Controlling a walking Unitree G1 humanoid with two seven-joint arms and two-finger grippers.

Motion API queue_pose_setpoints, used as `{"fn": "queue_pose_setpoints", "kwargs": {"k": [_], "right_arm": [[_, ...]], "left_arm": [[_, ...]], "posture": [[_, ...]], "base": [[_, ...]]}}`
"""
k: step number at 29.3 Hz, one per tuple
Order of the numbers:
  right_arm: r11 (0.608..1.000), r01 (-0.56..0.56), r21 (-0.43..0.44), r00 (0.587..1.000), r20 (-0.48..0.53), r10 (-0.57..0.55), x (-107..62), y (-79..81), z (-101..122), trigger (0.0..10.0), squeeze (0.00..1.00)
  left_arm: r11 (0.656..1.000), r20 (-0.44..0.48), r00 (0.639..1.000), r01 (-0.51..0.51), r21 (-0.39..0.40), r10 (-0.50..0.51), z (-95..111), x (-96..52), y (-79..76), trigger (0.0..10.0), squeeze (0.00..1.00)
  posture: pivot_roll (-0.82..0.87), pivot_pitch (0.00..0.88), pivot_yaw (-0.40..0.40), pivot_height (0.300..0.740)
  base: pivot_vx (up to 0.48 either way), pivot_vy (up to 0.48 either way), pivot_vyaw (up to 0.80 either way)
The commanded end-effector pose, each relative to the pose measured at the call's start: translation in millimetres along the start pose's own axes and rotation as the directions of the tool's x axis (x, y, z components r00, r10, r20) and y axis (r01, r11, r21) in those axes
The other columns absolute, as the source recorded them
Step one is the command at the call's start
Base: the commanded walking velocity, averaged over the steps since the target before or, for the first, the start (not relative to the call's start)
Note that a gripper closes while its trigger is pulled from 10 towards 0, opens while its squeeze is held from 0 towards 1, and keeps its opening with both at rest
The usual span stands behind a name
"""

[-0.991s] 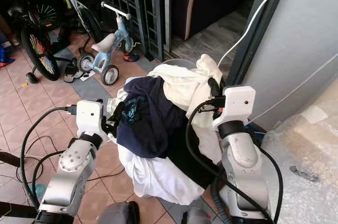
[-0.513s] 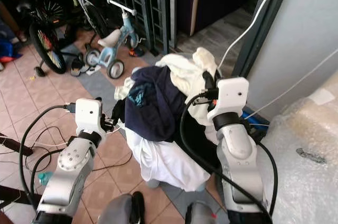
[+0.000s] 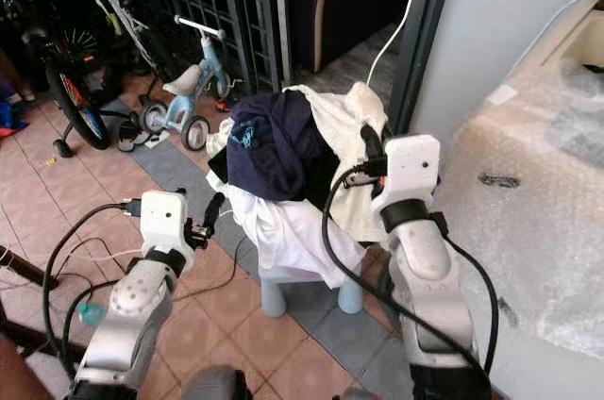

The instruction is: Clothes washing

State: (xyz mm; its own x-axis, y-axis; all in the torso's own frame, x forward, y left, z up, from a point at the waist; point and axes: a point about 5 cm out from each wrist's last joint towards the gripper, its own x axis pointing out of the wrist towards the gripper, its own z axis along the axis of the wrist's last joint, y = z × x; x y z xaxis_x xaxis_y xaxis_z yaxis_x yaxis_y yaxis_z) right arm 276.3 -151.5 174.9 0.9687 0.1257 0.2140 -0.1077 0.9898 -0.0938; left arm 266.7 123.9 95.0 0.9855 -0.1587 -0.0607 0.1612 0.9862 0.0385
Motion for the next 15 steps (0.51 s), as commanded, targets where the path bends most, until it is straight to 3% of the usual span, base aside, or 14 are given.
{"fn": "queue_pose_setpoints", "kwargs": {"k": [1, 9, 15], "right_arm": [[1.0, -0.004, -0.012, 1.0, 0.027, 0.005, 2.5, 0.5, 6.5, 10.0, 0.0], [0.999, 0.031, -0.037, 0.999, 0.042, -0.03, 4.3, -5.0, 8.8, 10.0, 0.0], [0.997, 0.058, -0.053, 0.997, 0.055, -0.055, 5.4, -7.8, 10.4, 10.0, 0.0]], "left_arm": [[1.0, 0.022, 1.0, 0.008, -0.001, -0.008, 5.9, 3.3, 0.9, 10.0, 0.0], [0.998, 0.048, 0.997, 0.065, -0.011, -0.065, 9.6, 2.8, -1.4, 10.0, 0.0], [0.997, 0.043, 0.996, 0.074, -0.01, -0.073, 7.6, 0.9, -2.0, 10.0, 0.0]], "posture": [[-0.06, 0.048, 0.061, 0.74], [-0.06, 0.055, 0.059, 0.74], [-0.06, 0.058, 0.062, 0.74]], "base": [[0.0, 0.0, -0.8], [0.0, 0.0, -0.8], [0.0, -0.304, -0.8]]}}
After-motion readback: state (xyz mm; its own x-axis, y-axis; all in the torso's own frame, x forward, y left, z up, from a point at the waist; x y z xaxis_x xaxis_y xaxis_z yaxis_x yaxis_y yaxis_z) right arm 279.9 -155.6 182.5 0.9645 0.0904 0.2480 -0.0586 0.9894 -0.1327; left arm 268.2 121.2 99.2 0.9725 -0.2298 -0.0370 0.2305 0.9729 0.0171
